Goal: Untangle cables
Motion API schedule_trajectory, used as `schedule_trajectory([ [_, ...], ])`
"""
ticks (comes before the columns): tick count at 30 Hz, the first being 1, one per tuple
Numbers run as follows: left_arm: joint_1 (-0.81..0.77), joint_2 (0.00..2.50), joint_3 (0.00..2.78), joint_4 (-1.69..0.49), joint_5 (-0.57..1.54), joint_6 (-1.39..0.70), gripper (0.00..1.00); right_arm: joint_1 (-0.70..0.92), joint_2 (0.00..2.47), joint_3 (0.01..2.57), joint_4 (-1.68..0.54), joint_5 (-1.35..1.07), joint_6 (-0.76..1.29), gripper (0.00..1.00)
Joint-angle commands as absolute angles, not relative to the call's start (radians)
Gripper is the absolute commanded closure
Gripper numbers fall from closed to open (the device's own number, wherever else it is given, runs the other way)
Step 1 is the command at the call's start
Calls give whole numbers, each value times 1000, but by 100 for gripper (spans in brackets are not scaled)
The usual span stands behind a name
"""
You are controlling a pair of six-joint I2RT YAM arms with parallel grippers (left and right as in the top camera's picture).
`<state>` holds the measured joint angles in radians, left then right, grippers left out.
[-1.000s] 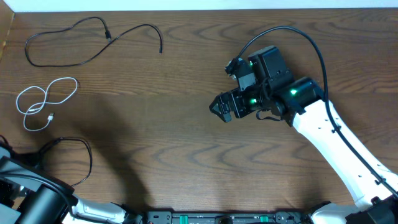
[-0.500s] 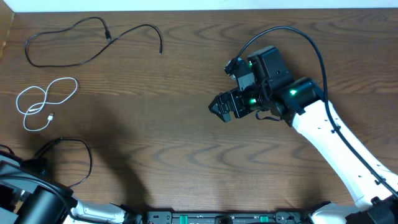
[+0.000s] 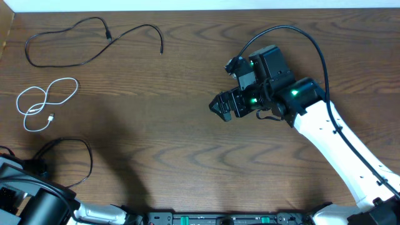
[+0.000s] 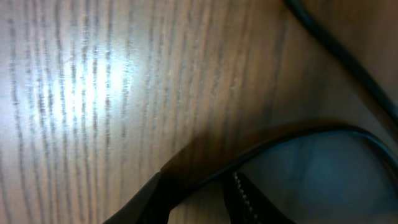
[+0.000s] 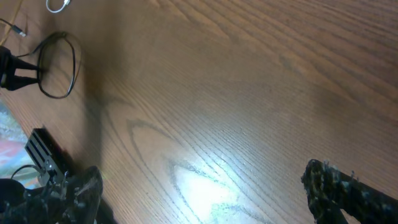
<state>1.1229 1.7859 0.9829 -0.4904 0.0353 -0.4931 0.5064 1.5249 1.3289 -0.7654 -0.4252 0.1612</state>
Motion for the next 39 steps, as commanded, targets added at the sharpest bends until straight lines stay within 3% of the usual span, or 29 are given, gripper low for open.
schedule_trajectory([
  [1, 1113, 1826, 937, -480, 195, -490, 67, 513, 1519, 1327, -766, -424, 168, 1],
  [14, 1064, 1826, 937, -461, 269, -487, 66, 513, 1519, 1327, -760, -424, 168, 1],
  [24, 1066, 1755, 977, -535, 259, -487, 51, 513, 1519, 1327, -764, -424, 167, 1],
  [31, 1027, 1594, 1019, -644, 229, -521, 36, 513, 1519, 1327, -763, -424, 168, 1],
  [35, 925, 1477, 1019, -648, 289, -566, 31, 513, 1519, 1327, -775, -424, 168, 1],
  [39, 712, 1367, 1019, -648, 255, -556, 21, 512, 1519, 1327, -791, -416, 167, 1],
])
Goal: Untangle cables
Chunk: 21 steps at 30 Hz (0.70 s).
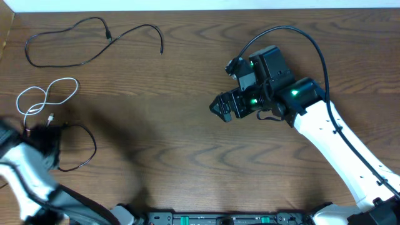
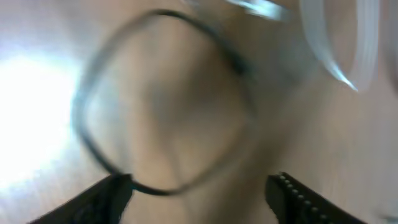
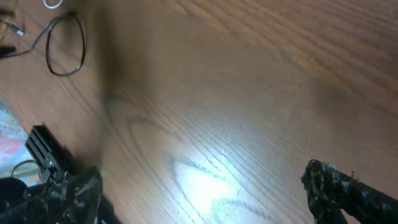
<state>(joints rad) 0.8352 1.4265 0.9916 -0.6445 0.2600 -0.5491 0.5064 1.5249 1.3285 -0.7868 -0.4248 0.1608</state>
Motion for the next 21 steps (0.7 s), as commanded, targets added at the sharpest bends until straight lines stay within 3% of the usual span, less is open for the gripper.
schedule_trajectory([
  [1, 640, 1346, 1019, -648, 229, -543, 18, 512, 1519, 1327, -794, -406, 168, 1],
  [5, 316, 1312, 1019, -648, 104, -432, 7, 506, 1519, 1327, -819, -364, 172, 1],
  [10, -45, 1327, 1019, -647, 20, -342, 5, 480, 1519, 1327, -870, -365, 198, 1],
  [15, -254, 1322, 1019, -660, 14, -308, 5, 445, 1513, 1327, -945, -365, 198, 1],
  [21, -389, 1175, 1019, -680, -20, -326, 4, 413, 1414, 1327, -1061, -351, 183, 1],
])
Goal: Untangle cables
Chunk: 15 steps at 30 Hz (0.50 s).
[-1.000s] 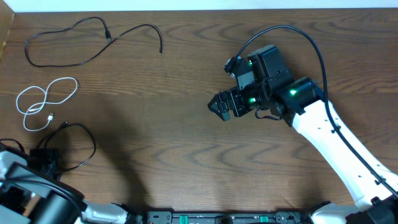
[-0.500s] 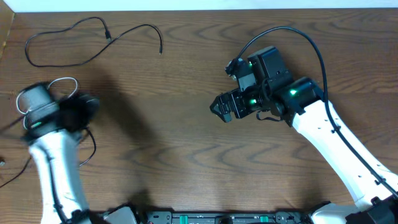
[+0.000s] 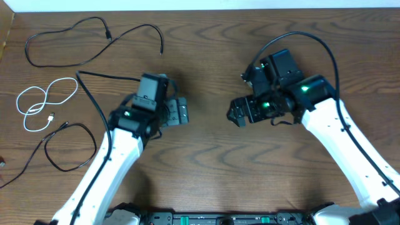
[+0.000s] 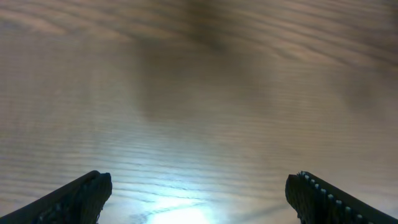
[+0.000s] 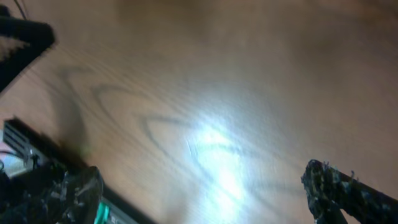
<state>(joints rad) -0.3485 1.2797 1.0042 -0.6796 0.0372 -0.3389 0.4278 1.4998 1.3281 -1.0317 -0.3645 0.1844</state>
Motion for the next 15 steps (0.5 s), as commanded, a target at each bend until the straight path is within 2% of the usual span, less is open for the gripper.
schedule_trajectory([
  [1, -410, 1125, 1019, -681, -57, -326, 4, 413, 1383, 1327, -1073, -341, 187, 1],
  [7, -491, 813, 1019, -756, -109, -326, 4, 418, 1133, 1327, -1121, -330, 186, 1],
  [15, -504, 604, 1019, -989, -106, -326, 4, 459, 828, 1326, -1302, -104, 284, 1],
])
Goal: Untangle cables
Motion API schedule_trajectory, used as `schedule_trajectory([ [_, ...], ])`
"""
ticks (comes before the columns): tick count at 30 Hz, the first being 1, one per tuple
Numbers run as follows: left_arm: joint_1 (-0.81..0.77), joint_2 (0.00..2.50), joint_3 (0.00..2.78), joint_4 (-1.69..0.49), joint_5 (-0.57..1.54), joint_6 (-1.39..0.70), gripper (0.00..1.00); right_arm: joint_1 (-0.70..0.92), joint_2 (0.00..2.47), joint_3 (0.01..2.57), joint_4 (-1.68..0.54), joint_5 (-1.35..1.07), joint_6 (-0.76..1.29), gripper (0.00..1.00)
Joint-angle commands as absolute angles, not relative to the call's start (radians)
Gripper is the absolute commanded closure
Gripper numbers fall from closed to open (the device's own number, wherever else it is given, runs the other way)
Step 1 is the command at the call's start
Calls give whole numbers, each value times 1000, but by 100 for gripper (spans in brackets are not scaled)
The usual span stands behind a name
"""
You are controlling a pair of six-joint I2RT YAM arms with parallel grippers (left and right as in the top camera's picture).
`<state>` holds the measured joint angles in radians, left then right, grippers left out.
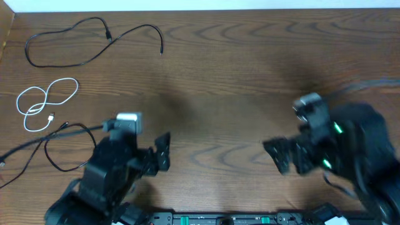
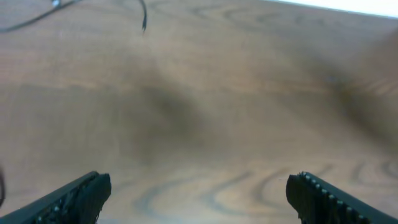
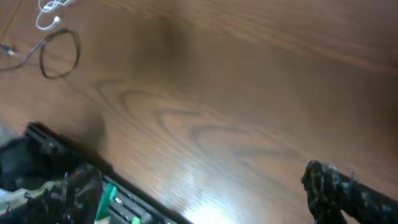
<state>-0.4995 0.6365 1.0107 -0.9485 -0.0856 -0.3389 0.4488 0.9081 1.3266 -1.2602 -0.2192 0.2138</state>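
Three cables lie apart at the table's left in the overhead view: a long black cable (image 1: 94,37) at the far left, a coiled white cable (image 1: 47,100) below it, and a black looped cable (image 1: 69,147) near the front. My left gripper (image 1: 164,152) hangs open by the front edge, right of the loop; nothing sits between its fingers (image 2: 74,196). My right gripper (image 1: 275,153), blurred, is open at the front right with nothing in it. The right wrist view shows the black loop (image 3: 60,54) and white cable (image 3: 50,12) far off.
A black equipment rail (image 1: 219,219) with green parts runs along the table's front edge, close under the right gripper (image 3: 118,199). The brown wooden table (image 1: 219,75) ends at a white strip at the back. The long black cable's tip (image 2: 142,18) shows in the left wrist view.
Both arms have drawn back from mid-table to the front edge, the left one to the front left, the right one to the front right. The cables lie where they were.
My left gripper was down at the black loop at the front left corner. Then that loop lay higher, beside the white cable. Then the left arm was open over mid-table, the loop free. The right arm stayed open at mid-right; now both sit at the front.
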Motion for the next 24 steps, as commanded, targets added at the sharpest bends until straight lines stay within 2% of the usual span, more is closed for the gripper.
schedule_trajectory([
  [1, -504, 595, 1019, -1010, -105, -326, 4, 459, 791, 1326, -1321, -104, 284, 1],
  [9, -504, 593, 1019, -1069, -105, -326, 4, 459, 612, 1326, -1421, -110, 284, 1],
  [24, -504, 593, 1019, -1069, -106, -326, 4, 459, 598, 1327, -1478, -114, 284, 1],
])
